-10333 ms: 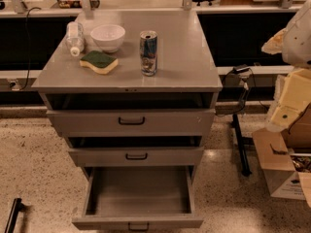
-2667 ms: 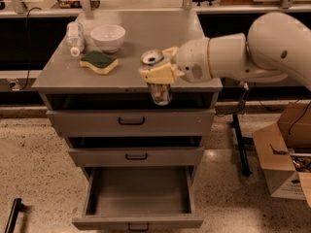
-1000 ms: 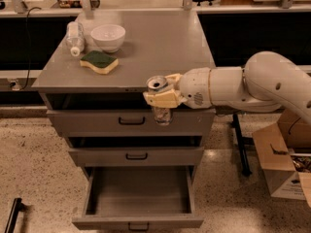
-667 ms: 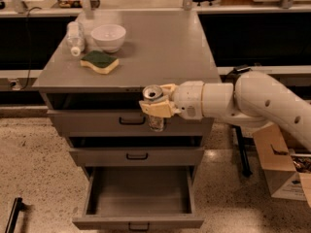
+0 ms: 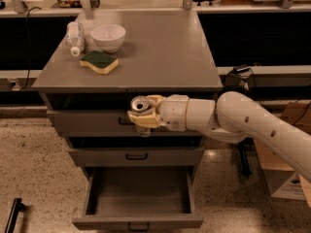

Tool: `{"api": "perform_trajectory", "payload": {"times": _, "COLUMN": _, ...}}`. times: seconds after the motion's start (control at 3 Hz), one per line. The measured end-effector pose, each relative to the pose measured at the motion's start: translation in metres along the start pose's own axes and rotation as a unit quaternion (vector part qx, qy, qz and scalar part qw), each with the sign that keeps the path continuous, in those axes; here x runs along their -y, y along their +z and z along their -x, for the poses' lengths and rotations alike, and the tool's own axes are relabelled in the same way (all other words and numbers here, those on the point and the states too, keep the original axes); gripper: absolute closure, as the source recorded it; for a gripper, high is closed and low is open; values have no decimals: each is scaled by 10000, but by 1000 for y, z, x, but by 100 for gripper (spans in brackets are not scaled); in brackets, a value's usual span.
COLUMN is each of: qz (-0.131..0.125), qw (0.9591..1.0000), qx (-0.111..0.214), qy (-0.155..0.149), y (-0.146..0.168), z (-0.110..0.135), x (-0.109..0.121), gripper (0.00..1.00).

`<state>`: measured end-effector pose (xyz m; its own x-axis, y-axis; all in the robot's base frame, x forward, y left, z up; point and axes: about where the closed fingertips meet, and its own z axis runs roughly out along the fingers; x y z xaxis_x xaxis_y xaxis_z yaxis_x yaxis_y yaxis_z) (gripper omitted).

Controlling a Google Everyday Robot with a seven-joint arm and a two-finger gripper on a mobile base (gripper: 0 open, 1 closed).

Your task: Place redbull can into bottom drawer

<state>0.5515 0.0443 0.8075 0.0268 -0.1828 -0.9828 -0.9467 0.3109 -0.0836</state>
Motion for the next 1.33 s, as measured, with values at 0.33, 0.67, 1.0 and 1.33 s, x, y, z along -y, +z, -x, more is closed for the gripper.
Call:
{"api": "perform_trajectory", "payload": {"times": 0.33, "qz": 92, "qw": 9995, "qx": -313, "qy": -2, "y": 4, "z": -8, "x": -5, "gripper": 100}}
{"api": "perform_trajectory", "payload": {"times": 0.67, "qz": 190, "qw": 9991, "qx": -352, "qy": -120, "y": -4, "z": -44, "x": -13, "gripper": 100}}
{"api": "perform_trajectory", "payload": {"times": 1.0, "qz": 238, "qw": 9986, "qx": -342, "qy": -333, "y": -27, "z": -112, "x": -24, "gripper": 100}}
{"api": "perform_trajectory", "payload": {"times": 1.33, "qz": 224, "qw": 9989, "qx": -206, "qy": -364, "y": -43, "z": -155, "x": -30, "gripper": 100}}
